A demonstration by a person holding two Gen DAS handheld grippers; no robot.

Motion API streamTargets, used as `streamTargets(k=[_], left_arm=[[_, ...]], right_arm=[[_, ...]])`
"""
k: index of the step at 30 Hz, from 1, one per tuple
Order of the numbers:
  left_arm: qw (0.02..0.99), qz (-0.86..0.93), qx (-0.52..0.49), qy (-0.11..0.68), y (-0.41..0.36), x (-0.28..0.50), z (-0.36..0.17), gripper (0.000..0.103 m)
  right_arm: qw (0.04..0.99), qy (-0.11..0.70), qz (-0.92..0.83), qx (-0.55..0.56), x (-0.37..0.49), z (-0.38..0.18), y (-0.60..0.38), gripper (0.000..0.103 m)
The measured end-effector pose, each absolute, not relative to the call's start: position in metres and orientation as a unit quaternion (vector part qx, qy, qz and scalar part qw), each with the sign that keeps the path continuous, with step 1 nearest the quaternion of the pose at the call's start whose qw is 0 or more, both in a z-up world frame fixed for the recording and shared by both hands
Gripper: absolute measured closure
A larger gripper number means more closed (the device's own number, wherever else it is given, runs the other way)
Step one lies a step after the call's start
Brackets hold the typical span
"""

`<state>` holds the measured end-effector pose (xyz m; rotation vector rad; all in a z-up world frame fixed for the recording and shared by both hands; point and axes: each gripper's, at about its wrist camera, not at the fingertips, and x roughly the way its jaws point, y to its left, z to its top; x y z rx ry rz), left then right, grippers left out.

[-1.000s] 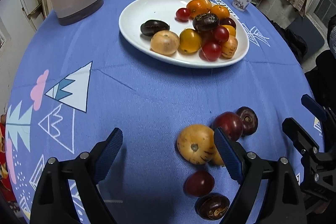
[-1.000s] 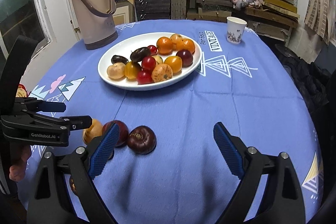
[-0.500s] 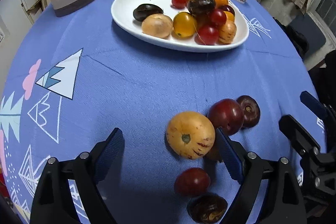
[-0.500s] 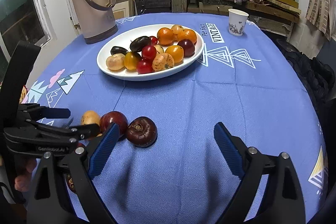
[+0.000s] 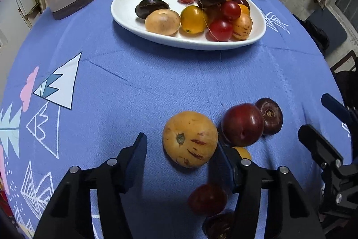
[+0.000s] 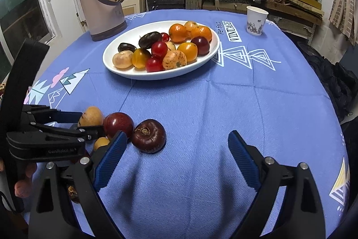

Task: Organize fruits
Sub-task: 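Close the left tool around the striped yellow fruit, then close the right tool around the dark red plum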

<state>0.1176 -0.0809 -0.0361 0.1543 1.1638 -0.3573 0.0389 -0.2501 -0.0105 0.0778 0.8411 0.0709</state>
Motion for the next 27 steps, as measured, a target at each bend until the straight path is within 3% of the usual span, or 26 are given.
streamTargets(k=[2, 18, 21, 22, 25, 27], left_arm=[[0.820, -0.167, 0.074, 0.542, -0.080, 0.118, -0.035, 0.059], [0.819, -0.172, 0.054, 0.544, -0.053, 0.127, -0.033, 0.060], [0.819, -0.173, 0.058, 0.544, -0.053, 0.127, -0.033, 0.060], [0.819, -0.173, 0.059, 0.543, -0.054, 0.127, -0.033, 0.060], [0.819, -0.175, 0.059, 0.544, -0.054, 0.128, -0.033, 0.060], [0.818, -0.175, 0.059, 0.544, -0.055, 0.130, -0.034, 0.060]], right_arm=[[0.911, 0.411, 0.038, 0.031, 0.039, -0.012, -0.249, 0.013], [0.891, 0.446, 0.063, -0.059, 0.059, -0.033, -0.214, 0.013], [0.884, 0.458, 0.070, -0.066, 0.070, -0.040, -0.209, 0.024], [0.878, 0.468, 0.071, -0.070, 0.075, -0.045, -0.207, 0.034], [0.879, 0.467, 0.079, -0.061, 0.079, -0.045, -0.206, 0.040], [0.876, 0.469, 0.097, -0.046, 0.077, -0.045, -0.205, 0.056]])
